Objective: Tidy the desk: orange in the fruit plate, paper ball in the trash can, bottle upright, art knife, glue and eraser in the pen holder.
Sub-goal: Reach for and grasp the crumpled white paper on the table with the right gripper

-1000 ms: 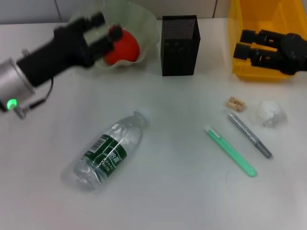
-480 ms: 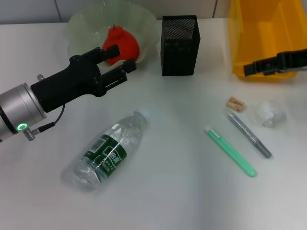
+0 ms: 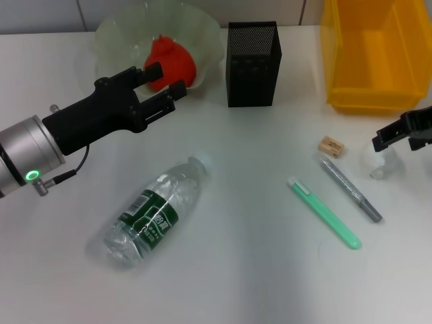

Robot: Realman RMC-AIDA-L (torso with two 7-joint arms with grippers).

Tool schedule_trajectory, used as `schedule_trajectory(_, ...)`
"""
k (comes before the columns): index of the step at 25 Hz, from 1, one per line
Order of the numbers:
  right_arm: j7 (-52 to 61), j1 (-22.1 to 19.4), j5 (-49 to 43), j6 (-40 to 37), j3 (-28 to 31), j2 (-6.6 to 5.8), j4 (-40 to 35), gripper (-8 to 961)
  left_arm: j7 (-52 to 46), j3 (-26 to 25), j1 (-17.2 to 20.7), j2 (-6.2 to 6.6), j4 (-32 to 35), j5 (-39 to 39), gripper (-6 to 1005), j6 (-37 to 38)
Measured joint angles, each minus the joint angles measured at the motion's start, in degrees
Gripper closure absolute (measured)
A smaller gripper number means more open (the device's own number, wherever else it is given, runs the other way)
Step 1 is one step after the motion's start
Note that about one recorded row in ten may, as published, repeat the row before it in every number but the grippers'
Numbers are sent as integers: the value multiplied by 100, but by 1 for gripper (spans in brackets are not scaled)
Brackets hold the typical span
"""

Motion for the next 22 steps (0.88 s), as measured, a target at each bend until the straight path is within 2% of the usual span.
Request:
schedule_trajectory(11,126,305,-661,328,-23,-8,612,195,-37,58,-140,0,-16,1,372,-247)
schedule_trajectory(22,35,741,-704,973,-22,-42,1530,194,-51,58,-163,-2,-16,2,373,-331)
